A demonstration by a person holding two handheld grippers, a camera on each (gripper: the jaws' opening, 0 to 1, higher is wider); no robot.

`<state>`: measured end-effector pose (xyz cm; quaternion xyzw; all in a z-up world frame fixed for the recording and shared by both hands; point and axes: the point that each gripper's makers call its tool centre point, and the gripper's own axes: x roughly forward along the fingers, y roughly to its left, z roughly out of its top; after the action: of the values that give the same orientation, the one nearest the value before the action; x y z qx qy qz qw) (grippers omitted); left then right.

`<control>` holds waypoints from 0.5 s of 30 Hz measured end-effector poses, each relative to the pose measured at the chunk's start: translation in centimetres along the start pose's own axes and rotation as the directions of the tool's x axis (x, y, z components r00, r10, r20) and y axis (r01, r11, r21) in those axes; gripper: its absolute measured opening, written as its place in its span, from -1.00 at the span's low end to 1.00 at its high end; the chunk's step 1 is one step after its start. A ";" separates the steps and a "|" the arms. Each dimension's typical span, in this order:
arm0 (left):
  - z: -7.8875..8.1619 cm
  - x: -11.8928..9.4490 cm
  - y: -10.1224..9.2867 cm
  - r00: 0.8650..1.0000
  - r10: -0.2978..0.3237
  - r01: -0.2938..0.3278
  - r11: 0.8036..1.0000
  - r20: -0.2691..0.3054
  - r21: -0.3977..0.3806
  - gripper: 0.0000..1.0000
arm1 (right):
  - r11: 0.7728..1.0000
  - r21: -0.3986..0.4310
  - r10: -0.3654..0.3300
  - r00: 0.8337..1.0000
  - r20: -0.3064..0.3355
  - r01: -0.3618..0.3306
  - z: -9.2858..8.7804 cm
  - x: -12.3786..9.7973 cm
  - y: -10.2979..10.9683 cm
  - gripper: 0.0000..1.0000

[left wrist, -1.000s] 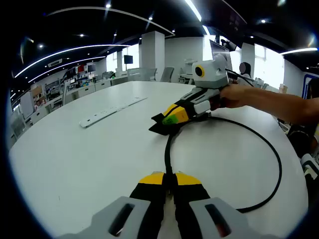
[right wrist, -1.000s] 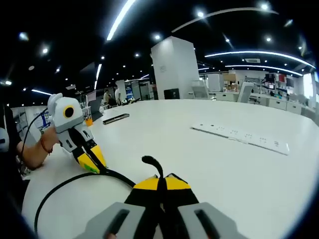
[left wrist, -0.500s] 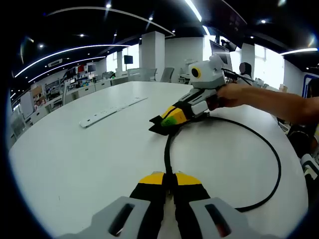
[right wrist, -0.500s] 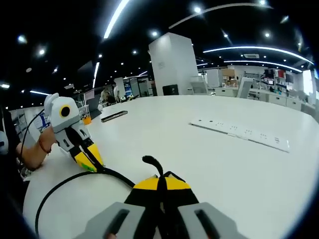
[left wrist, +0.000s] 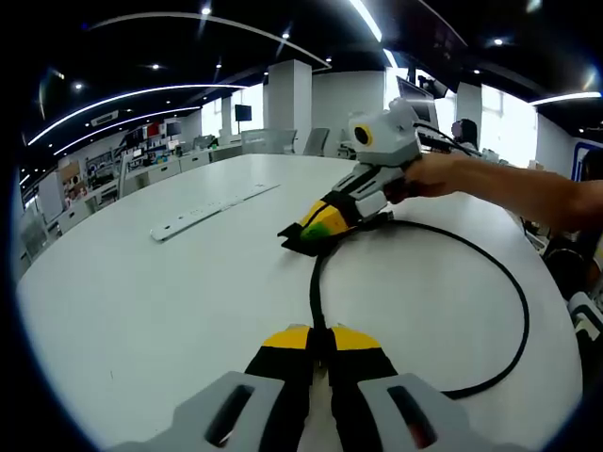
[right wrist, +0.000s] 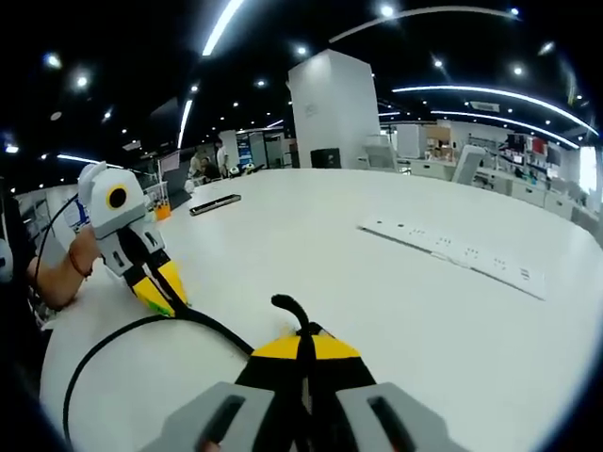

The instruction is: Find the charging cable on the desk, coil it up and secure with Velcro.

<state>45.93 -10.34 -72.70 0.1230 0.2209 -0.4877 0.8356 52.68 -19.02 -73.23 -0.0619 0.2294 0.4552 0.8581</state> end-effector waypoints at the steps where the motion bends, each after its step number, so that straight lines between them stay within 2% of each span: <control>1: 0.0 0.0 0.0 1.000 0.000 0.000 1.000 0.000 0.000 -0.87 | 1.000 0.010 0.003 1.000 0.002 -0.003 0.0 0.0 -0.1 -0.92; 15: 0.1 -0.1 -0.2 1.000 0.000 0.000 1.000 0.001 0.001 -0.87 | 1.000 -0.019 -0.010 1.000 -0.023 0.010 -0.2 -0.1 0.3 -0.90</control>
<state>45.74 -10.39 -72.60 0.1230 0.2201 -0.4878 0.8358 52.37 -18.98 -73.32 -0.0763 0.2347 0.4522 0.8571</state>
